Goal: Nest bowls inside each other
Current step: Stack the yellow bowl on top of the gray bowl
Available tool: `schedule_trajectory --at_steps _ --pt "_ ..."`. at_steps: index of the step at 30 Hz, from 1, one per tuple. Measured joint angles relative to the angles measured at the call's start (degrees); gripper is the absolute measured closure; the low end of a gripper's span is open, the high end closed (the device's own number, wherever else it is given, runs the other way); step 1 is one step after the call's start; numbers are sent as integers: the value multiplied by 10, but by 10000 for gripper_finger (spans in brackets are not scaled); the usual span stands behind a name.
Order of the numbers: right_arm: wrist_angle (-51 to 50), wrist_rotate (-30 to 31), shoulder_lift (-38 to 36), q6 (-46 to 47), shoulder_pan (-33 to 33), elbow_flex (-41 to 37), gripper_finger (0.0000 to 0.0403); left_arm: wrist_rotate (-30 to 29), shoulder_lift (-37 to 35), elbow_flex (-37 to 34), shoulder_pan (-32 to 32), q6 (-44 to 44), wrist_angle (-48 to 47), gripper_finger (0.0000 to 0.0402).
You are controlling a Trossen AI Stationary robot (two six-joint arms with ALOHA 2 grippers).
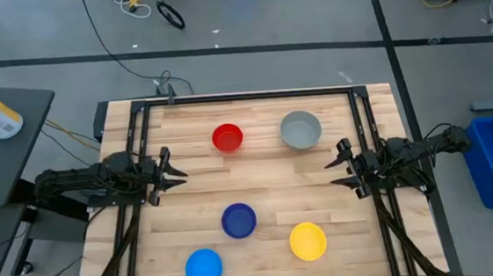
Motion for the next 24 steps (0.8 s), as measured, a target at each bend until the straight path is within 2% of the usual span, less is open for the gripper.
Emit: schedule_trajectory --at_steps 9,20,24 --pt "16 0 0 86 0 0 195 0 0 0 0 15 3 308" --pt "42 0 0 87 0 0 206 1 0 0 0 78 6 308" --pt "42 0 0 136 0 0 205 1 0 0 0 79 8 308"
